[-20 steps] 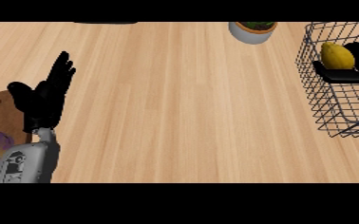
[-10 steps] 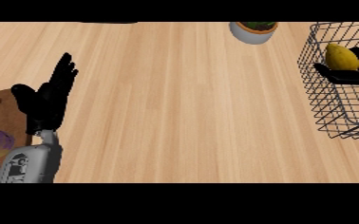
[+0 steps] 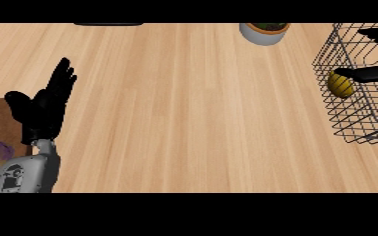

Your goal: Pick the lemon from the placemat and place it in the basket

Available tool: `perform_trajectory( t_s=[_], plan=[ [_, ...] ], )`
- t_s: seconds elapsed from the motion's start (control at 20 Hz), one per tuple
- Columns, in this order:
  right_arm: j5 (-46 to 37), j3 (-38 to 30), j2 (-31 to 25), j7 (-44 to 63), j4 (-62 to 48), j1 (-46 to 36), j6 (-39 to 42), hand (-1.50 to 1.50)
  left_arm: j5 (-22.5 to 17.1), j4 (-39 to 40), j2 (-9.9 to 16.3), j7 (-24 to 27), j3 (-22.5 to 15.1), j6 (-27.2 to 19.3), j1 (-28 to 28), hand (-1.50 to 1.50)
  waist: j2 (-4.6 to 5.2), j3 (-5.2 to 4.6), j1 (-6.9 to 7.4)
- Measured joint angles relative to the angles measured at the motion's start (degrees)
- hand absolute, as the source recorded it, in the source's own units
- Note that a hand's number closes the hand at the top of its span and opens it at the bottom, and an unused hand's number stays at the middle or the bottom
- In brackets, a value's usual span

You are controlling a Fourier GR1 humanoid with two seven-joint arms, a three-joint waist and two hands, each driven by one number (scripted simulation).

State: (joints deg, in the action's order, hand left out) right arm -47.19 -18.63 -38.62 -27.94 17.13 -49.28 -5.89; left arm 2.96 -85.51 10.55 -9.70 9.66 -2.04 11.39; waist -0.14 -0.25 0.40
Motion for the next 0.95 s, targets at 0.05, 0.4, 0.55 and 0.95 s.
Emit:
perform_trajectory(
  t_s=[0.05, 0.4, 0.55, 0.95],
  plan=[
    [1.62, -1.34, 0.12, 0.19, 0.24, -0.34, 0.97, -1.5, -0.06, 0.34, 0.12, 0.39, 0.25, 0.04, -0.14, 0.0, -0.04, 0.03, -0.18],
    [11.2, -10.04, -6.19, 1.45, -1.18, 0.63, 9.53, -1.5, 0.03, -0.41, 0.11, -0.12, 0.07, 0.03, -0.41, 0.0, 0.1, 0.16, -0.3],
    [14.58, -13.25, -10.46, 1.54, -2.73, 1.95, 14.21, -1.5, 0.12, -0.86, 0.17, -0.86, -0.07, -0.09, 0.18, 0.0, 0.23, 0.19, -0.13],
    [20.12, -18.07, -18.8, -5.6, -6.23, 10.11, 25.23, -1.5, 0.04, -0.04, -0.34, 0.29, -0.2, -0.09, 0.34, 0.0, 0.57, 0.25, 0.35]
  ],
)
